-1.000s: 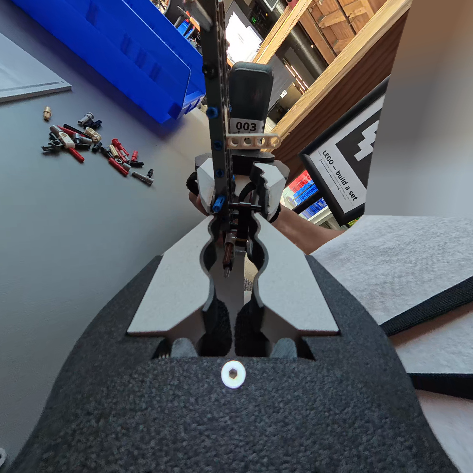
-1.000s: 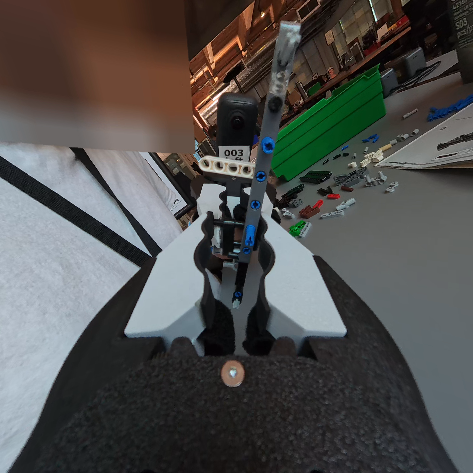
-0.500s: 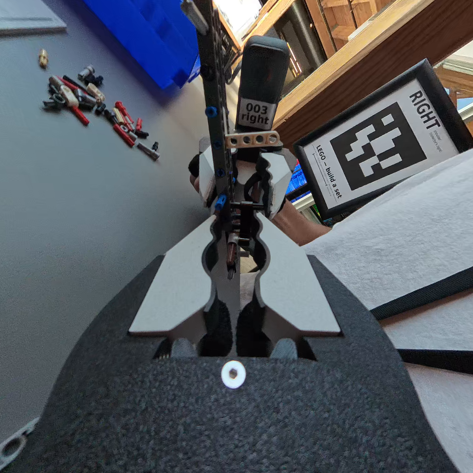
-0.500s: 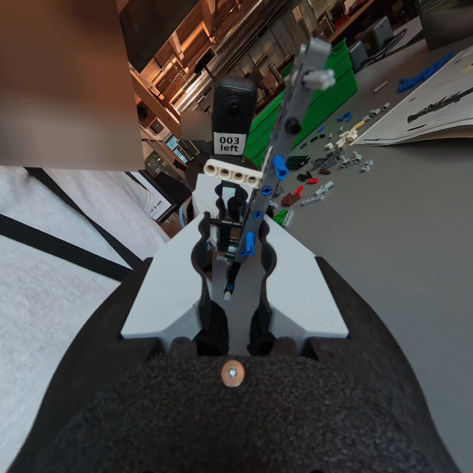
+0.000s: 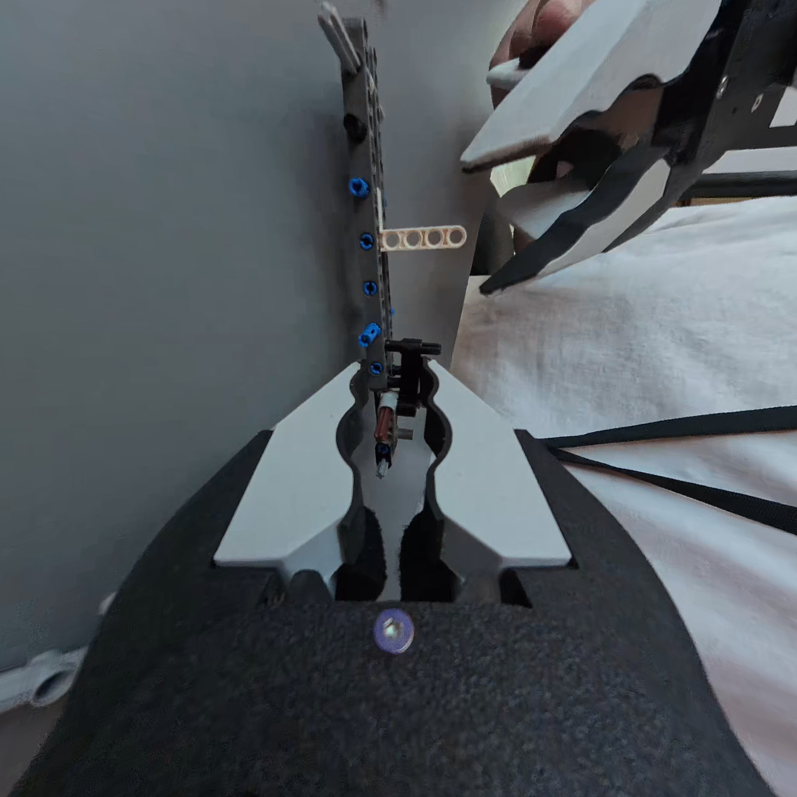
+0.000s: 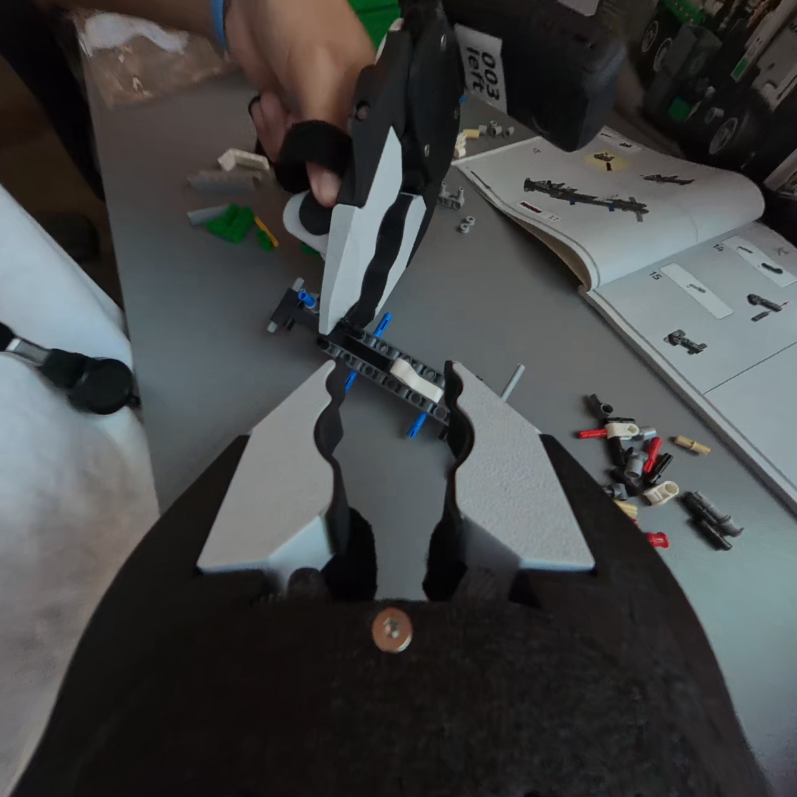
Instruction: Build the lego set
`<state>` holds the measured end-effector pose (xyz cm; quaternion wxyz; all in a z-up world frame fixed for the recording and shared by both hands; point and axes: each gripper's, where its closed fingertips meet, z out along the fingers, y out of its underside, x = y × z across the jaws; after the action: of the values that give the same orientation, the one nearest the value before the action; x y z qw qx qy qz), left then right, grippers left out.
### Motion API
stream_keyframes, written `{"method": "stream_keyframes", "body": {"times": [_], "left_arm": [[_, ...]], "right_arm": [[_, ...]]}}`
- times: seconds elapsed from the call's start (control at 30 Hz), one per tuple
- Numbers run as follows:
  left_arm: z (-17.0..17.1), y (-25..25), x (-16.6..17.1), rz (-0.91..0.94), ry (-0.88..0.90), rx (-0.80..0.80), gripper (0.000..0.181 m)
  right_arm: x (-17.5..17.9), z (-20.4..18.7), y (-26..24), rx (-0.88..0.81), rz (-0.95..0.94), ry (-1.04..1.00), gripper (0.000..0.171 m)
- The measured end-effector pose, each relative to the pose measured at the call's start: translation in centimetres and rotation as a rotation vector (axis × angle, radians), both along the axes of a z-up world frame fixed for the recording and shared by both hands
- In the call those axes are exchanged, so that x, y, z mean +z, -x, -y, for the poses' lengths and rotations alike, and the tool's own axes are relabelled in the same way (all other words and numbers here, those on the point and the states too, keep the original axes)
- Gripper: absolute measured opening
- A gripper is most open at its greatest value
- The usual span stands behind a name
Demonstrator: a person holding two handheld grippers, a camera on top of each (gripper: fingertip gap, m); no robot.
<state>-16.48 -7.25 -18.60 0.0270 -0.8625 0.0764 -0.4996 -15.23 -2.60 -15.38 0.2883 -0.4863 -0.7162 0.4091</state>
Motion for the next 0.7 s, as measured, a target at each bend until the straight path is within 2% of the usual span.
{"method": "stream_keyframes", "body": {"times": [0.07, 0.17, 0.33, 0.4, 0.57, 0.7], "left_arm": [[0.1, 0.1, -0.6, -0.034, 0.004, -0.035, 0.021], [0.2, 0.6, -0.6, -0.058, -0.017, -0.058, 0.022], [-0.6, 2.8, 0.1, -0.140, -0.155, -0.003, 0.044], [-0.6, 3.7, 0.3, -0.181, -0.202, 0.009, 0.051], [0.0, 5.0, 0.8, -0.267, -0.347, 0.061, 0.051], [-0.6, 6.4, 1.4, -0.360, -0.480, 0.180, 0.051]], "right_arm": [[-0.9, 0.1, 0.7, -0.018, -0.008, -0.064, 0.041], [-1.2, 0.4, 1.2, -0.041, -0.037, -0.042, 0.042], [-0.4, -0.1, 1.1, -0.059, -0.097, 0.027, 0.039], [-0.6, -0.3, 1.0, -0.060, -0.060, 0.079, 0.042], [-0.5, -0.6, 1.2, -0.069, -0.035, 0.096, 0.041], [-0.1, -0.2, 2.1, -0.061, -0.048, 0.093, 0.040]]}}
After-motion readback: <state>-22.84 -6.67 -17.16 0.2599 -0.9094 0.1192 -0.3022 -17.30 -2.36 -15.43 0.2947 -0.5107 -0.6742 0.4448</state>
